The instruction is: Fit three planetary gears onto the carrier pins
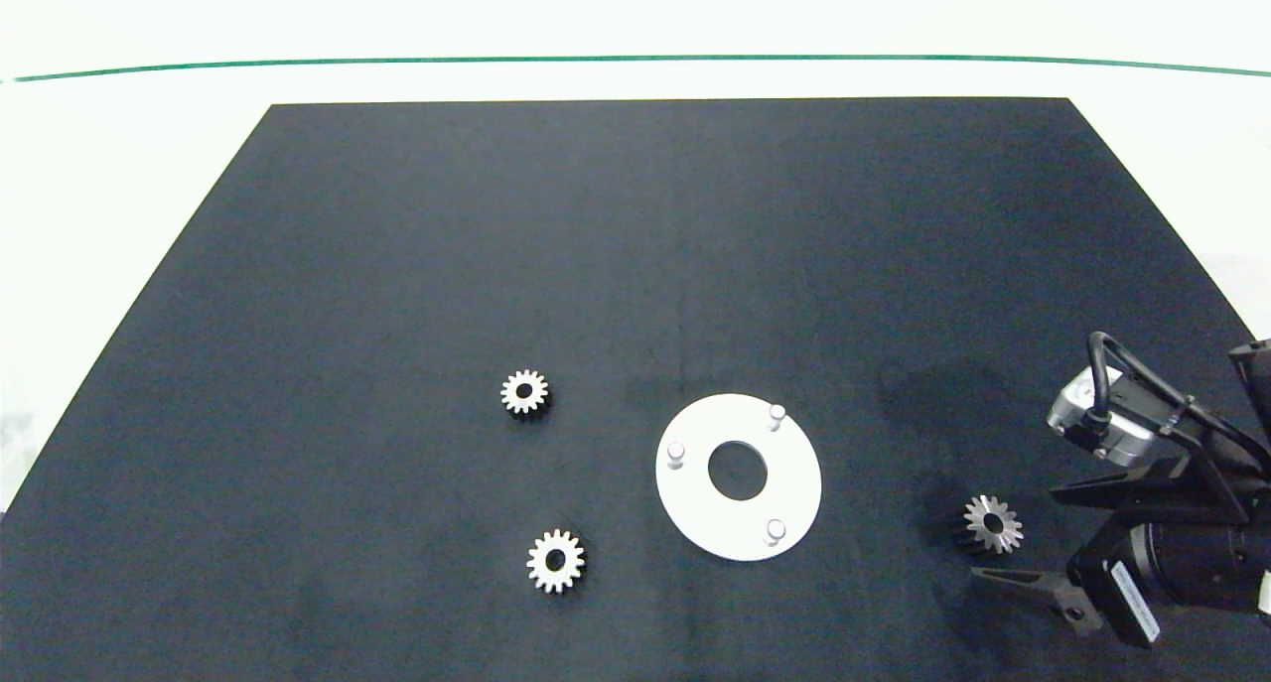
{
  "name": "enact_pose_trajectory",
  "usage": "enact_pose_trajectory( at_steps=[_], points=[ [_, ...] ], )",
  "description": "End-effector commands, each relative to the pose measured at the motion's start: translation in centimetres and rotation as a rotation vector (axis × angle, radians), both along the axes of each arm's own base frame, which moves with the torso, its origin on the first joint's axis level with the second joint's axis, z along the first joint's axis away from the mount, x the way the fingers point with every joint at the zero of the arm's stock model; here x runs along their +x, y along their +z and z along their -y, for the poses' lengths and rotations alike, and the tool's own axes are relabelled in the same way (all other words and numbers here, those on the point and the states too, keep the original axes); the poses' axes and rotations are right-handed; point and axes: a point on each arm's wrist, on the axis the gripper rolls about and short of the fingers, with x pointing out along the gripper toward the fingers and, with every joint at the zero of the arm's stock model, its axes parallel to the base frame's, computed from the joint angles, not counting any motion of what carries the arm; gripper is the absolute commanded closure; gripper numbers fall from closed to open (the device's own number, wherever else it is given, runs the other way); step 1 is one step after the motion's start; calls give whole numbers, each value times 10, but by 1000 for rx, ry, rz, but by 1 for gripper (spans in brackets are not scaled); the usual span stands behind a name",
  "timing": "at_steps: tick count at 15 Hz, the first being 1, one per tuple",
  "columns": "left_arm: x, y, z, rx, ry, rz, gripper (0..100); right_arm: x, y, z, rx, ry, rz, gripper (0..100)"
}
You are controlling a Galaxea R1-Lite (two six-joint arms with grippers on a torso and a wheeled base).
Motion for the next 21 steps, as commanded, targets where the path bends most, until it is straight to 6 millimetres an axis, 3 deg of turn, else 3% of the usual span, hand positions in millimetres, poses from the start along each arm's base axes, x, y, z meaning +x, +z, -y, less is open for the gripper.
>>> enact_pose_trajectory(
  at_steps=[1,9,21],
  points=[
    [-2,-1,0,0,2,11,0,6,-4,-2,-8,1,-25,0],
    [-4,1,0,-6,4,20,0,26,-15,-9,-15,0,-42,0],
    [-6,6,-1,-15,-2,42,0,30,-19,-10,-21,2,-61,24]
  ],
)
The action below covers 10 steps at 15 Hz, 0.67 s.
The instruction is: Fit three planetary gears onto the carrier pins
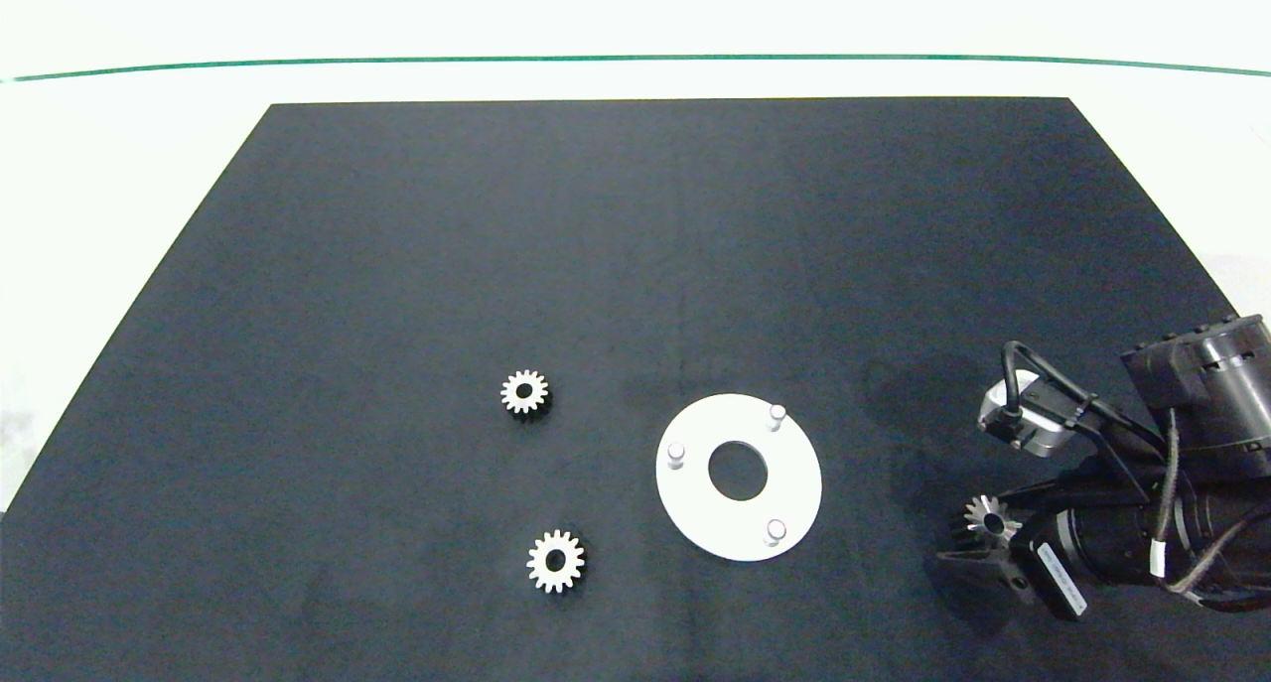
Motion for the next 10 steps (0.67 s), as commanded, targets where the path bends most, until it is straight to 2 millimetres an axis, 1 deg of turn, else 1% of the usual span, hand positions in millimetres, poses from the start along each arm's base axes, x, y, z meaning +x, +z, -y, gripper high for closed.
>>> enact_pose_trajectory(
  at_steps=[1,3,10],
  points=[
    [-1,2,0,0,0,6,0,0,0,0,-3,1,-1,26],
    [-1,3,0,0,0,7,0,2,1,0,1,1,4,30],
    [-2,7,0,-17,0,19,0,6,-3,-1,-8,-3,-14,44]
  ],
)
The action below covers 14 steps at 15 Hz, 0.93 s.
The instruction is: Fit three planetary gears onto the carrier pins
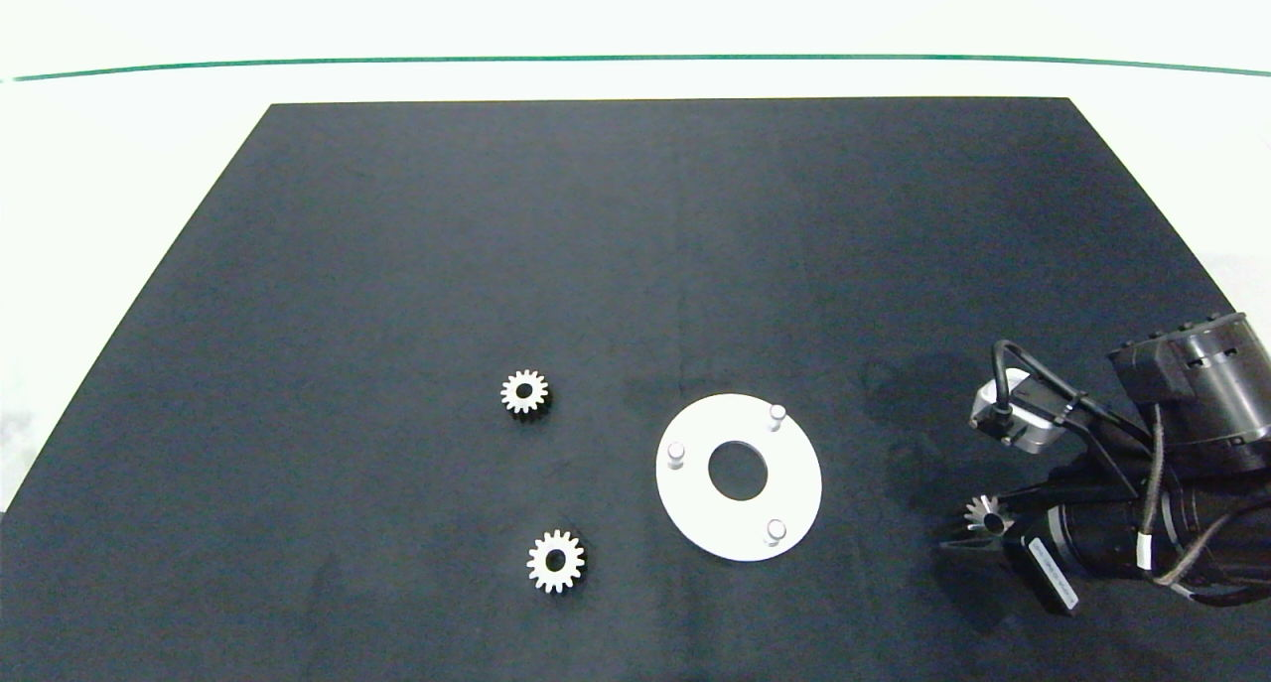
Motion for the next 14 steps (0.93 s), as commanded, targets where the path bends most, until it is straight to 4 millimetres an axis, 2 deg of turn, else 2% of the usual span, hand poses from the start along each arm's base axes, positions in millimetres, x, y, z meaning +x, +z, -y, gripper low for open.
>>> enact_pose_trajectory(
  at_steps=[1,14],
  points=[
    [1,1,0,1,1,-4,0,1,-1,0,-5,2,-6,45],
    [0,-1,0,-3,1,-18,0,2,-1,0,-8,-5,10,72]
  ],
)
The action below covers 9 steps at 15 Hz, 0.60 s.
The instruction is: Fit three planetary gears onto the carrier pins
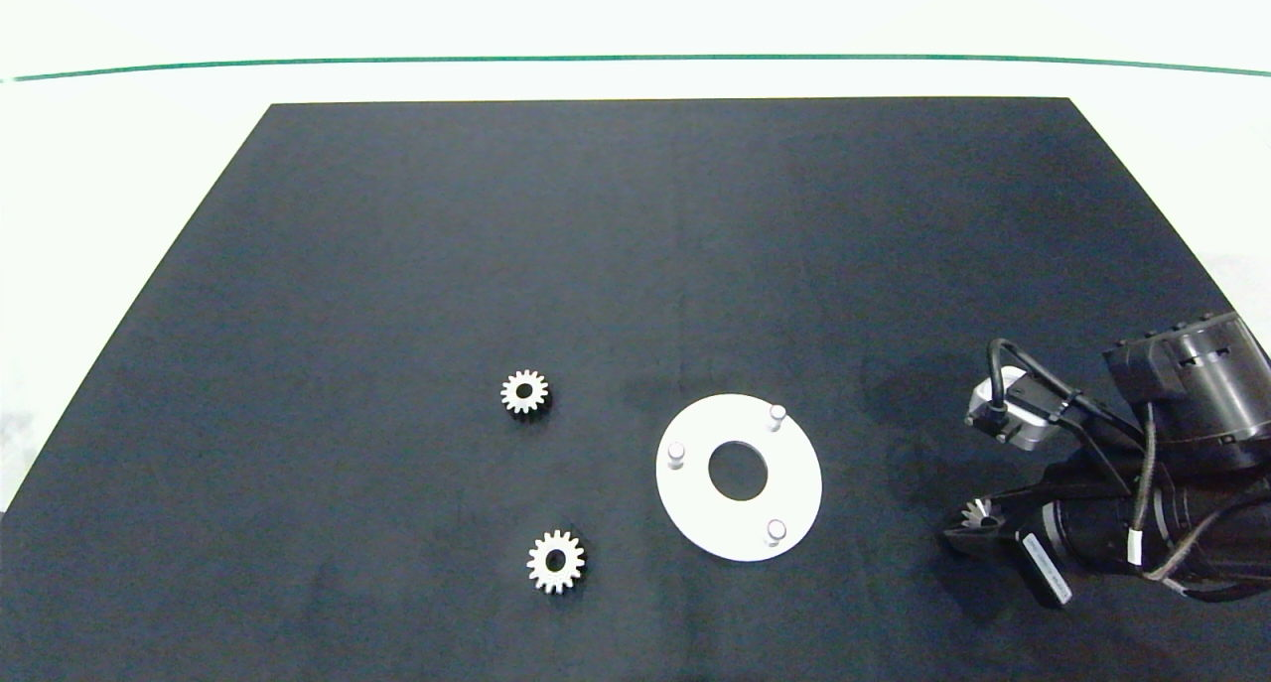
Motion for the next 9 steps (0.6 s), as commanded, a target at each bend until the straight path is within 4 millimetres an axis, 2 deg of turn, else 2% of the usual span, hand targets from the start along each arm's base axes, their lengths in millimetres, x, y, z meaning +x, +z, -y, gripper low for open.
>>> enact_pose_trajectory(
  at_steps=[1,6,9],
  points=[
    [0,0,0,1,0,-5,0,-1,0,0,-3,0,1,74],
    [0,0,0,1,0,-6,0,-1,1,0,0,3,0,84],
    [0,-1,0,1,0,-11,0,-5,6,1,2,1,11,87]
  ],
)
